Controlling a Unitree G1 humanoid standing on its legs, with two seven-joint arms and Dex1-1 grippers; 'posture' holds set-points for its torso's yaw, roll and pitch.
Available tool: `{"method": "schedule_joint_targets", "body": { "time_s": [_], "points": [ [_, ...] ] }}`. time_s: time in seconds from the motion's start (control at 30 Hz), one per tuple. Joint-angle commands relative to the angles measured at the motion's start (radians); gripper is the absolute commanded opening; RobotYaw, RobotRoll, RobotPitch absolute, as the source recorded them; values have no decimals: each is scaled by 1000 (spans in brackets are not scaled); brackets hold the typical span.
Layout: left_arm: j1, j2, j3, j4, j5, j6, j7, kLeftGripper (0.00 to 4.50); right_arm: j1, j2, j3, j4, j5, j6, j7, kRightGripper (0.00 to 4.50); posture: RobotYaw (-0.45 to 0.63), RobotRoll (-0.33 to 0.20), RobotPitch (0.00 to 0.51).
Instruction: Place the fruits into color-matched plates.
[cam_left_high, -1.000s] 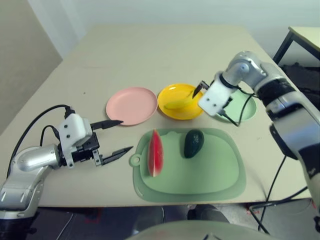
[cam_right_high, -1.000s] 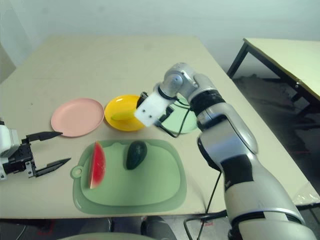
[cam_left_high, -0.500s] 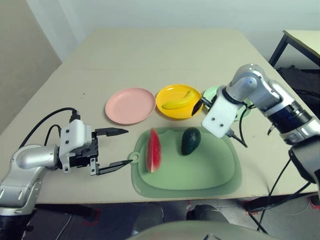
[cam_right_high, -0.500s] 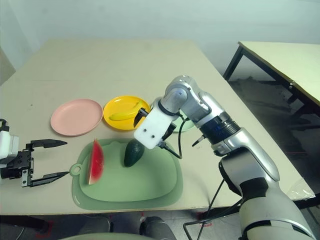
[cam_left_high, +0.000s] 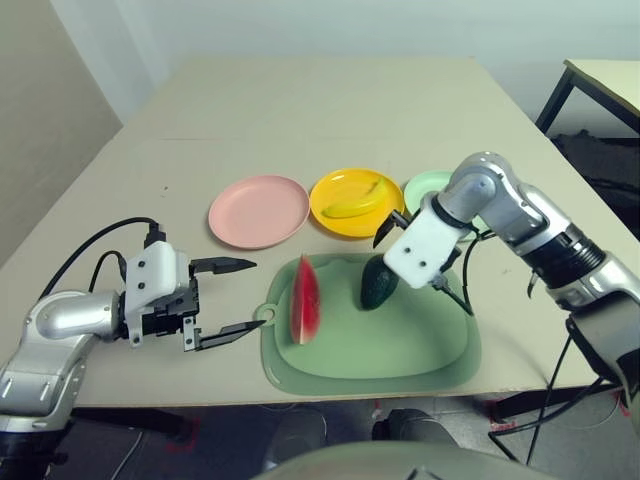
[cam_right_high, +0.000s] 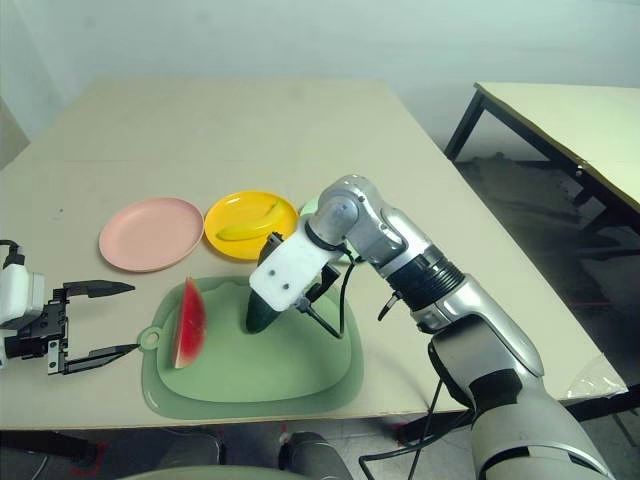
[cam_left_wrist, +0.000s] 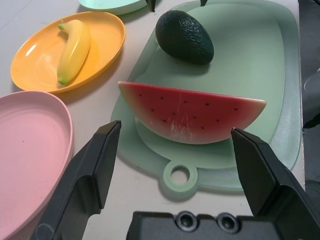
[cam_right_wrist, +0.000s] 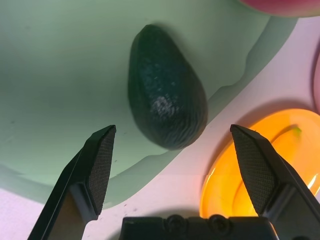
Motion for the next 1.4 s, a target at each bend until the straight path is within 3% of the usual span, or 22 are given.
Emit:
{"method": "schedule_joint_targets", "body": {
  "time_s": [0.03,0.97,1.07,1.17,1.4],
  "points": [
    [-5,10,-15,1,10,-5,-1,4500,15,13,19,32,-23,12,-20,4483,147,0,7],
    [5,12,-25,-2,25,-7,3,4500,76,52,43,83,-71,37,-61,4483,152,0,11],
    [6,11,-25,-2,26,-7,3,4500,76,50,42,83,-71,38,-57,4128,154,0,12],
    [5,9,-24,-1,28,-7,3,4500,73,48,40,86,-71,35,-54,3145,154,0,12],
    [-3,6,-29,8,31,-9,5,4500,58,34,29,94,-60,29,-38,3048,145,0,7]
  ]
}}
